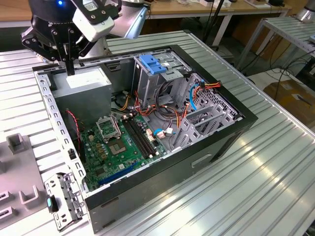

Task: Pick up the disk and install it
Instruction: 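Reach for the disk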

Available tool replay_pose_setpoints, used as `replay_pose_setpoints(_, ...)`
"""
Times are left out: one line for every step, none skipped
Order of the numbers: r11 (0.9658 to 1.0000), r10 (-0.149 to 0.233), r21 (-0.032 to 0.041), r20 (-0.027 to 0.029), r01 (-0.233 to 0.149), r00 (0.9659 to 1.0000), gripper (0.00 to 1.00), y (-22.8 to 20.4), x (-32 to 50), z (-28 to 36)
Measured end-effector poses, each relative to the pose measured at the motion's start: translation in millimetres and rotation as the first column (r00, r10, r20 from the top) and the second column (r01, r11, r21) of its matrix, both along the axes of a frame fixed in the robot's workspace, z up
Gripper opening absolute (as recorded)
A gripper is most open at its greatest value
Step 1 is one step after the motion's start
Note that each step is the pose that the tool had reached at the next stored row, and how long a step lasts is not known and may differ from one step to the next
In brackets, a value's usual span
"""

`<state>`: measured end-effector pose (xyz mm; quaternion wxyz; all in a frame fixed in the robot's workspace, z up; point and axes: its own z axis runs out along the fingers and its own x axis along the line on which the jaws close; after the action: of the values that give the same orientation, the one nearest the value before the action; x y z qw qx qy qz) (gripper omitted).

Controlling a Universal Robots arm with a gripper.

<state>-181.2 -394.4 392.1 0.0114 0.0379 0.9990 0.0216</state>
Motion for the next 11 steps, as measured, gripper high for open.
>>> replay_pose_setpoints(1.0000, 0.000, 0.0000, 0.0000, 0.000, 1.0000, 0.11, 0.2, -1.4, 0.0)
replay_pose_setpoints(1.0000, 0.000, 0.0000, -0.0002, 0.000, 1.0000, 0.11, 0.5, -3.7, -0.1)
replay_pose_setpoints(1.0000, 0.000, 0.0000, -0.0002, 0.000, 1.0000, 0.11, 0.6, -5.1, -0.1)
replay_pose_setpoints(1.0000, 0.000, -0.0001, -0.0003, 0.000, 1.0000, 0.11, 0.8, -7.2, -0.1)
replay_pose_setpoints(1.0000, 0.000, 0.0000, -0.0003, 0.000, 1.0000, 0.11, 1.0, -9.7, -0.2)
replay_pose_setpoints(1.0000, 0.000, 0.0000, -0.0003, 0.000, 1.0000, 0.11, 1.2, -11.7, -0.2)
replay_pose_setpoints(1.0000, 0.000, 0.0000, -0.0003, 0.000, 1.0000, 0.11, 1.3, -14.8, -0.2)
replay_pose_setpoints(1.0000, 0.000, 0.0000, -0.0004, 0.000, 1.0000, 0.11, 1.3, -16.0, -0.2)
replay_pose_setpoints(1.0000, 0.000, 0.0000, -0.0003, 0.000, 1.0000, 0.11, 1.3, -17.6, -0.2)
replay_pose_setpoints(1.0000, 0.000, 0.0000, -0.0003, 0.000, 1.0000, 0.11, 1.3, -19.4, -0.3)
replay_pose_setpoints(1.0000, 0.000, 0.0000, -0.0004, 0.000, 1.0000, 0.11, 1.3, -20.7, -0.3)
